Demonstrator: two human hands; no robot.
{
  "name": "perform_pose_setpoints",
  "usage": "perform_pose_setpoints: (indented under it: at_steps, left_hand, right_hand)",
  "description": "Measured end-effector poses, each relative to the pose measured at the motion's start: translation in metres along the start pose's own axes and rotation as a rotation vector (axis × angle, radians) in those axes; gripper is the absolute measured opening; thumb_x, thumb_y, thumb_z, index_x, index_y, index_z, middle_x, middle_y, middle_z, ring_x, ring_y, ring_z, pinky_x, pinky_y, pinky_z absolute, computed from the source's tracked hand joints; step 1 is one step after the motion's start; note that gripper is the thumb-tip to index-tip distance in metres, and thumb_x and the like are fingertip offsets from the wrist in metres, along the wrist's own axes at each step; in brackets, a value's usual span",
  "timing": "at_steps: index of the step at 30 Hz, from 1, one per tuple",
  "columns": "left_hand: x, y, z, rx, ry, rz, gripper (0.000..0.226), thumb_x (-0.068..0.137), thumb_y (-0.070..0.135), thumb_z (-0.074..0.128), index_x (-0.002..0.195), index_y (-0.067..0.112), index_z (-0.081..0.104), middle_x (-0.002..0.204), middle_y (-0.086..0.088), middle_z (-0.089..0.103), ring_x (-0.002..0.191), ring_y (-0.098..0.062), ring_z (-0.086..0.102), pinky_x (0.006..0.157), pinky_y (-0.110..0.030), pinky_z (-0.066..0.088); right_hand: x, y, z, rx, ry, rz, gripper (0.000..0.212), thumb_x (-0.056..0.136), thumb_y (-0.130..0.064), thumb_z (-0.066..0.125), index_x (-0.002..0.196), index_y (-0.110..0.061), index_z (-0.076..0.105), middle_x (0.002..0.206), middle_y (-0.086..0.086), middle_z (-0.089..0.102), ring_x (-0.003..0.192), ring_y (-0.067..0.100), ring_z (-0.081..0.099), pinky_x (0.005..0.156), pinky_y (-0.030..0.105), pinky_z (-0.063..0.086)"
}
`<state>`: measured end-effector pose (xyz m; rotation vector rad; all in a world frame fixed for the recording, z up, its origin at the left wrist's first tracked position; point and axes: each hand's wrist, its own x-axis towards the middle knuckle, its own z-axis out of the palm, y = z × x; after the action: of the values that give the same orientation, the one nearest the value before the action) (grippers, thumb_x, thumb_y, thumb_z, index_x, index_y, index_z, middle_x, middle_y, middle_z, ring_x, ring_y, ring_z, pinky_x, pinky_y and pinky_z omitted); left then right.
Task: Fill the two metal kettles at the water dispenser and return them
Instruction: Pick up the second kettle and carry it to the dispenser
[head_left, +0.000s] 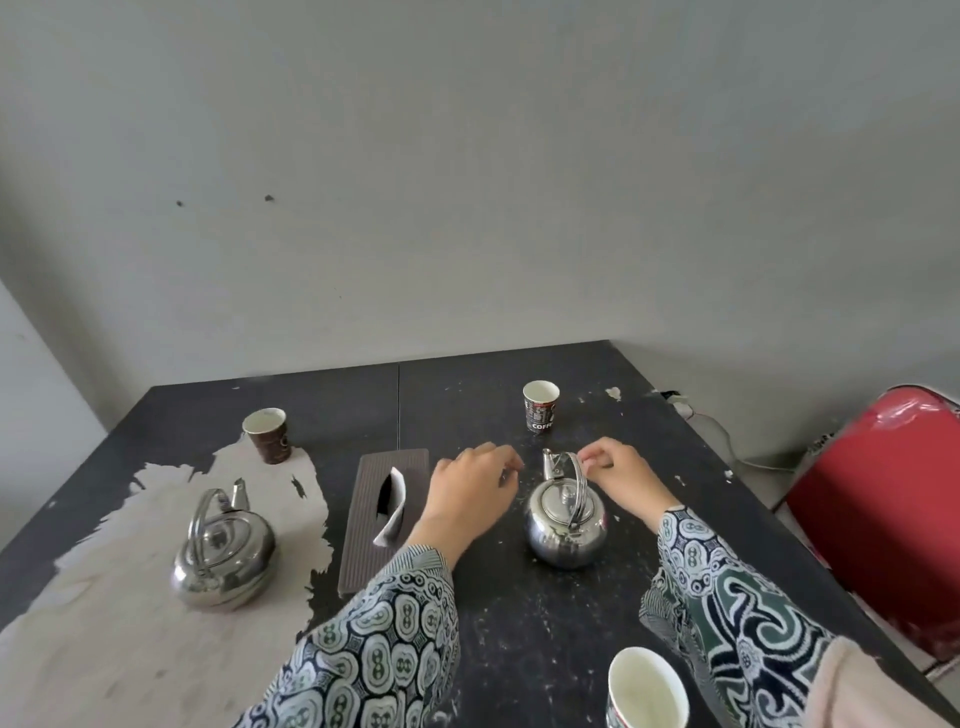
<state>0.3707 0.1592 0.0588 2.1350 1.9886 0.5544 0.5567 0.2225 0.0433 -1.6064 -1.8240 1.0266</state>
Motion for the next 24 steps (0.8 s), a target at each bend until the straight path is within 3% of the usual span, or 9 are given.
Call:
perform_pose_setpoints:
  at_steps: [4,8,13,17,21,24]
  left_hand:
    - [0.017,0.002,0.045,-0.144,-0.16,-0.087,0.033,0.09,0.025,0.045,0.122,0.028,0.049,0.124,0.004,0.057,0.113,-0.02,0.054,0.097,-0.043,0.041]
    - [0.025,0.011,0.075,-0.191,-0.274,-0.099,0.045,0.09,0.022,0.043,0.133,0.028,0.038,0.127,-0.002,0.056,0.115,-0.024,0.052,0.099,-0.044,0.039]
    - [0.029,0.016,0.101,-0.362,-0.277,-0.105,0.048,0.09,0.02,0.047,0.135,0.03,0.033,0.138,0.009,0.048,0.123,-0.02,0.049,0.105,-0.044,0.036]
    - [0.023,0.017,0.098,-0.466,-0.137,-0.093,0.039,0.089,0.016,0.049,0.124,0.03,0.039,0.135,0.009,0.051,0.123,-0.015,0.049,0.102,-0.041,0.041]
    - [0.013,0.018,0.066,-0.438,0.139,-0.014,0.036,0.09,0.017,0.048,0.119,0.038,0.041,0.128,0.016,0.054,0.113,-0.007,0.054,0.095,-0.039,0.046]
    - [0.001,0.021,0.032,-0.389,0.295,0.073,0.036,0.091,0.017,0.049,0.12,0.037,0.042,0.125,0.016,0.053,0.116,-0.005,0.048,0.098,-0.034,0.044]
  right_hand:
    - [0.021,0.023,0.016,0.091,0.017,0.115,0.026,0.088,-0.016,0.053,0.113,-0.01,0.051,0.103,0.006,0.056,0.093,0.02,0.055,0.08,0.031,0.043]
    - [0.035,0.034,0.03,0.164,0.008,0.161,0.026,0.09,-0.022,0.051,0.113,-0.008,0.051,0.102,0.003,0.058,0.098,0.02,0.057,0.093,0.039,0.046]
    - [0.041,0.035,0.036,0.228,-0.021,0.122,0.02,0.093,-0.019,0.047,0.093,-0.005,0.06,0.081,0.003,0.061,0.069,0.007,0.054,0.066,0.025,0.045]
    - [0.038,0.021,0.028,0.224,-0.035,0.056,0.017,0.092,-0.018,0.05,0.082,-0.01,0.062,0.074,0.0,0.059,0.064,0.009,0.051,0.061,0.024,0.041]
    - [0.022,-0.02,0.01,0.335,-0.042,-0.061,0.017,0.091,-0.02,0.052,0.09,-0.009,0.064,0.09,0.005,0.067,0.085,0.017,0.062,0.076,0.032,0.049]
    - [0.002,-0.055,-0.004,0.364,-0.079,-0.149,0.012,0.09,-0.022,0.054,0.088,-0.016,0.063,0.089,0.003,0.068,0.093,0.02,0.064,0.092,0.043,0.048]
